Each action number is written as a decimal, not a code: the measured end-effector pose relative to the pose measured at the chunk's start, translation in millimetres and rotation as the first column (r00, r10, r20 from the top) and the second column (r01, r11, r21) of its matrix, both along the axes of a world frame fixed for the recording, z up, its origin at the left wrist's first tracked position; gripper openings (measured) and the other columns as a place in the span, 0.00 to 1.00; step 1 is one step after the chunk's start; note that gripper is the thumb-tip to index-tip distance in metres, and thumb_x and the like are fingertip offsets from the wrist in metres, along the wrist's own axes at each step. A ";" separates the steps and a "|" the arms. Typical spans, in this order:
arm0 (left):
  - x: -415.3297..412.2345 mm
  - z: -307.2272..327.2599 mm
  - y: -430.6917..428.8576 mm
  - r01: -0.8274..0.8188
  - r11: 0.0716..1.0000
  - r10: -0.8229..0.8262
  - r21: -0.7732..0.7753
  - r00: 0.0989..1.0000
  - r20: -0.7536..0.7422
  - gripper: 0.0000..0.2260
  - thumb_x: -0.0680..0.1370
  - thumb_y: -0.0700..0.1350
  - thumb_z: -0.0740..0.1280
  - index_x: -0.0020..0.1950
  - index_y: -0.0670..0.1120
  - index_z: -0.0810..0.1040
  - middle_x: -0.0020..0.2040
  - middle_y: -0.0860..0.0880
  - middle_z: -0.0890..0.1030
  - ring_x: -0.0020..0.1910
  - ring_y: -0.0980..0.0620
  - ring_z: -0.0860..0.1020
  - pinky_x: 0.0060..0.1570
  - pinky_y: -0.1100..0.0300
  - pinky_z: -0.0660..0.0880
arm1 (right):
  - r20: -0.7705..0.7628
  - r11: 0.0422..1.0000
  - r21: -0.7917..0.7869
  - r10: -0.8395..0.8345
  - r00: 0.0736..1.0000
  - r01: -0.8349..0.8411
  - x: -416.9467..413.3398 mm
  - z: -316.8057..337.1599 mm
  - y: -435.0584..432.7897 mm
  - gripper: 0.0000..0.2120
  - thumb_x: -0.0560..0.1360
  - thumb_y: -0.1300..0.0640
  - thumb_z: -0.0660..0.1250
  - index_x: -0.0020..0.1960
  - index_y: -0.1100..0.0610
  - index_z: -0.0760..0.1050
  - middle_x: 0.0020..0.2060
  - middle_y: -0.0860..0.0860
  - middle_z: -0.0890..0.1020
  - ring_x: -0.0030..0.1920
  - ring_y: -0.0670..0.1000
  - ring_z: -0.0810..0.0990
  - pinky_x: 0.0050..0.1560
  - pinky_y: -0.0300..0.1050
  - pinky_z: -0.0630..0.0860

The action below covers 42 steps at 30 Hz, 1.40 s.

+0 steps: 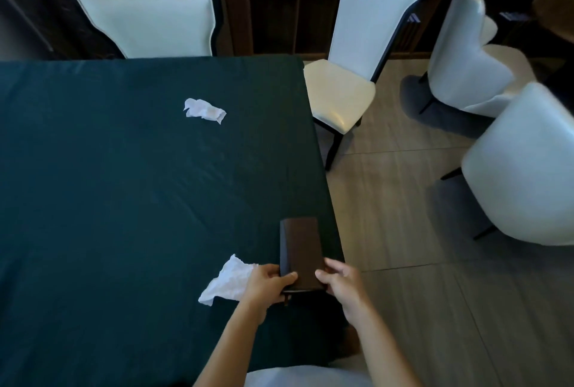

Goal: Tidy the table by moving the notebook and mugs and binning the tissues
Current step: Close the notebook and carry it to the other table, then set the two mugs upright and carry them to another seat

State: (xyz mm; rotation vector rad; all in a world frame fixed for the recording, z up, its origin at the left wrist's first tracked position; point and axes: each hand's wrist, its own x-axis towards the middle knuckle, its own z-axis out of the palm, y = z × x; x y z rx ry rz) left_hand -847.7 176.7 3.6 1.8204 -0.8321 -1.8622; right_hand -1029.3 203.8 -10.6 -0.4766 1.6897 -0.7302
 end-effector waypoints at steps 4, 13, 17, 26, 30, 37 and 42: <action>0.0 -27.6 23.0 -0.006 0.997 0.005 0.077 1.000 0.015 0.10 0.76 0.39 0.77 0.55 0.46 0.80 0.48 0.47 0.87 0.47 0.48 0.86 0.45 0.52 0.86 | -0.028 0.996 0.041 0.079 0.996 -0.078 -4.2 -20.7 21.0 0.20 0.77 0.61 0.74 0.67 0.47 0.77 0.49 0.41 0.81 0.50 0.43 0.80 0.42 0.36 0.75; -1.3 -42.2 36.5 -0.023 0.998 0.020 0.054 0.998 0.063 0.15 0.76 0.38 0.77 0.61 0.44 0.81 0.44 0.52 0.90 0.41 0.52 0.87 0.38 0.59 0.82 | -0.412 0.984 0.139 0.158 0.897 -0.109 -16.8 -33.8 48.4 0.12 0.80 0.47 0.69 0.46 0.56 0.77 0.43 0.55 0.83 0.42 0.51 0.81 0.49 0.53 0.82; -4.7 -47.7 42.6 -0.040 0.999 0.038 0.035 0.998 0.059 0.13 0.76 0.39 0.76 0.60 0.44 0.82 0.46 0.50 0.90 0.40 0.50 0.86 0.42 0.55 0.83 | -0.457 0.981 0.194 0.105 0.883 -0.016 -31.1 -32.8 67.2 0.19 0.75 0.39 0.73 0.51 0.53 0.71 0.46 0.51 0.79 0.45 0.51 0.80 0.41 0.45 0.75; -20.5 -46.7 59.4 -0.083 0.996 0.088 -0.033 0.981 0.175 0.14 0.76 0.42 0.76 0.61 0.46 0.83 0.50 0.47 0.89 0.38 0.50 0.84 0.33 0.61 0.79 | -0.393 0.999 0.048 0.004 0.920 0.016 -49.3 -43.8 73.8 0.09 0.78 0.54 0.74 0.55 0.58 0.83 0.39 0.44 0.81 0.41 0.43 0.78 0.35 0.38 0.70; -27.6 -43.1 67.2 -0.084 0.993 0.105 -0.086 0.956 0.275 0.19 0.75 0.45 0.77 0.66 0.47 0.81 0.57 0.47 0.87 0.50 0.47 0.85 0.42 0.55 0.83 | -0.342 0.996 0.085 0.007 0.940 0.023 -59.8 -48.2 75.0 0.08 0.77 0.52 0.75 0.52 0.55 0.82 0.42 0.48 0.83 0.43 0.47 0.80 0.38 0.40 0.71; -44.6 -29.2 74.6 0.064 0.975 0.068 -0.213 0.826 0.559 0.17 0.75 0.49 0.76 0.62 0.45 0.84 0.56 0.47 0.86 0.55 0.47 0.82 0.51 0.58 0.74 | -0.297 0.992 0.111 -0.018 0.955 0.053 -66.3 -49.5 71.8 0.18 0.73 0.52 0.78 0.56 0.52 0.72 0.51 0.52 0.79 0.50 0.54 0.79 0.48 0.50 0.76; -50.6 -21.0 78.8 0.106 0.973 0.063 -0.204 0.730 0.680 0.14 0.76 0.50 0.74 0.57 0.45 0.84 0.54 0.48 0.86 0.50 0.48 0.81 0.45 0.59 0.70 | -0.395 0.992 -0.015 0.113 0.912 -0.129 -58.3 -35.5 66.2 0.17 0.76 0.59 0.75 0.63 0.54 0.75 0.49 0.51 0.79 0.49 0.53 0.82 0.46 0.48 0.80</action>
